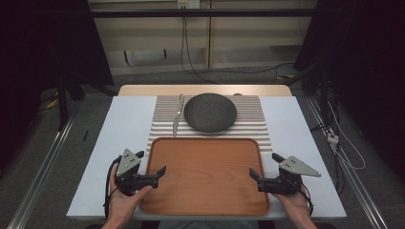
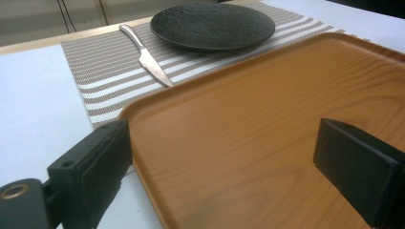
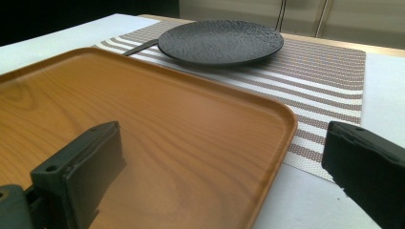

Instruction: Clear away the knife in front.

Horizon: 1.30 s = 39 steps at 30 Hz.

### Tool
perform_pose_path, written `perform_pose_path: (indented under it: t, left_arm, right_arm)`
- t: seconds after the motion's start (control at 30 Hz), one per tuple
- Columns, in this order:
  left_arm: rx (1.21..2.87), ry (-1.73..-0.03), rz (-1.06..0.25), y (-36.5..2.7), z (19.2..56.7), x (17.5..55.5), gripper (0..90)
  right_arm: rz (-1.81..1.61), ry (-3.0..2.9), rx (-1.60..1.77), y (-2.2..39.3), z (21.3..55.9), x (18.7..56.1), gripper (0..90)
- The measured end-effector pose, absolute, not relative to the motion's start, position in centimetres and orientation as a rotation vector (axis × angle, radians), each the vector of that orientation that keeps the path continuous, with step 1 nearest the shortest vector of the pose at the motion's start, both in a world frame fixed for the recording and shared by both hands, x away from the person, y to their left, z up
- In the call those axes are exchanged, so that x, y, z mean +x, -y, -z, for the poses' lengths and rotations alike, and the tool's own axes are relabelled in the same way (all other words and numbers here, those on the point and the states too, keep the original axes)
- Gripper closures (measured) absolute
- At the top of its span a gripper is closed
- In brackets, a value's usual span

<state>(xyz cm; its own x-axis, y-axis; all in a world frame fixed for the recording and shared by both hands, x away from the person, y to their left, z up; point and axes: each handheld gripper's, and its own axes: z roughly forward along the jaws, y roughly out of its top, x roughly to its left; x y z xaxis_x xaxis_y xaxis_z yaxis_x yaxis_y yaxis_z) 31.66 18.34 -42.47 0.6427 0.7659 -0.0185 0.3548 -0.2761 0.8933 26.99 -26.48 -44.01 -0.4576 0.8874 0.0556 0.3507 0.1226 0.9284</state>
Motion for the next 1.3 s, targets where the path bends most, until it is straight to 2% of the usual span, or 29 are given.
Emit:
perform_pose_path:
  t: [0.4, 0.6, 1.07, 1.3]
  left_arm:
    - [1.870, -0.945, -0.457, -18.2, 41.7, 33.3, 6.4]
    - [1.949, -0.916, -0.471, -17.1, 41.4, 34.4, 6.1]
    - [1.939, -0.952, -0.438, -16.6, 41.1, 37.2, 6.2]
    - [1.948, -0.938, -0.469, -15.8, 40.6, 39.1, 7.4]
  right_arm:
    - [-1.331, -1.886, 1.208, 26.6, 44.2, 27.2, 0.2]
    - [-1.335, -1.877, 1.221, 26.7, 44.2, 27.4, 0.2]
    - [-1.326, -1.891, 1.218, 26.5, 44.2, 27.5, 0.2]
    - [-1.327, -1.899, 1.219, 26.6, 44.3, 27.6, 0.2]
